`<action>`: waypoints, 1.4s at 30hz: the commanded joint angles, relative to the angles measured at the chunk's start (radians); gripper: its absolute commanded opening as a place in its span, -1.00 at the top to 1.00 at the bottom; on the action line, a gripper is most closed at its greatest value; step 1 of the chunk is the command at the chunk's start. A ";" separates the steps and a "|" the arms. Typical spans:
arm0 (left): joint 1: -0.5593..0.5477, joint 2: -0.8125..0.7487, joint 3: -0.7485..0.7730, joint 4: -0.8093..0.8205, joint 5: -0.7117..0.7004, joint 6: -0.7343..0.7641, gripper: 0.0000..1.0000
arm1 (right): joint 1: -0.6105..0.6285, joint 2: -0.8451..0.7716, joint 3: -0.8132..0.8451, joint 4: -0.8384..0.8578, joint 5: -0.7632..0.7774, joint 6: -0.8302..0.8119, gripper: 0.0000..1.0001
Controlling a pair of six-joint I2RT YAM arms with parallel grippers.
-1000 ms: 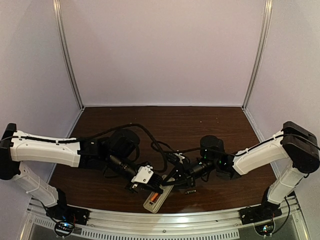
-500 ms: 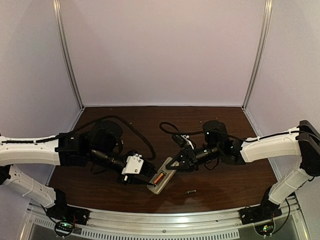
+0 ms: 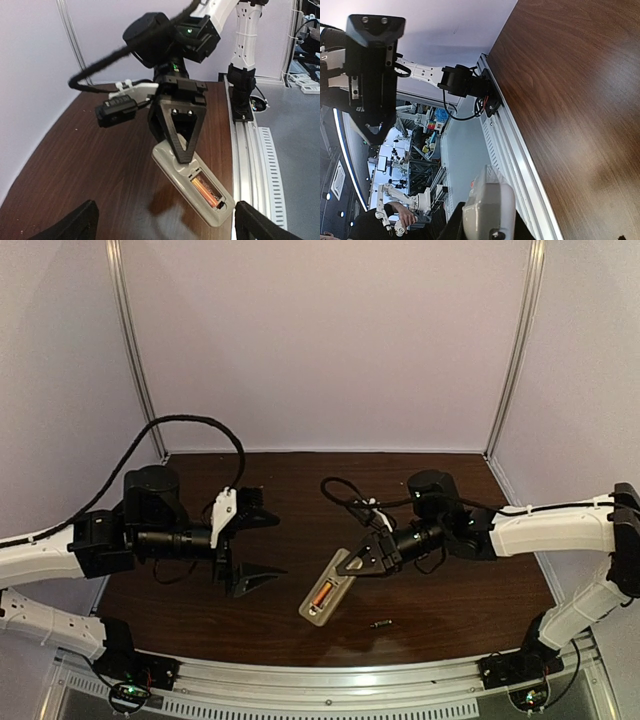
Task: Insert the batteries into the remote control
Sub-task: Press the battery in the battery compartment.
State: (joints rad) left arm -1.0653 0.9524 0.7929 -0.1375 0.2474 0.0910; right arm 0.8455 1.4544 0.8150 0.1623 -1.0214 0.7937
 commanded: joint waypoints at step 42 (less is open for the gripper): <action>0.005 0.366 0.047 0.078 0.298 -0.160 0.18 | 0.032 -0.015 0.038 0.055 -0.030 0.036 1.00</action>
State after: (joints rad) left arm -1.0592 1.2934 0.8101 -0.1062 0.5480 -0.0616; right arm 0.8680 1.4437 0.8452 0.1574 -1.0439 0.8185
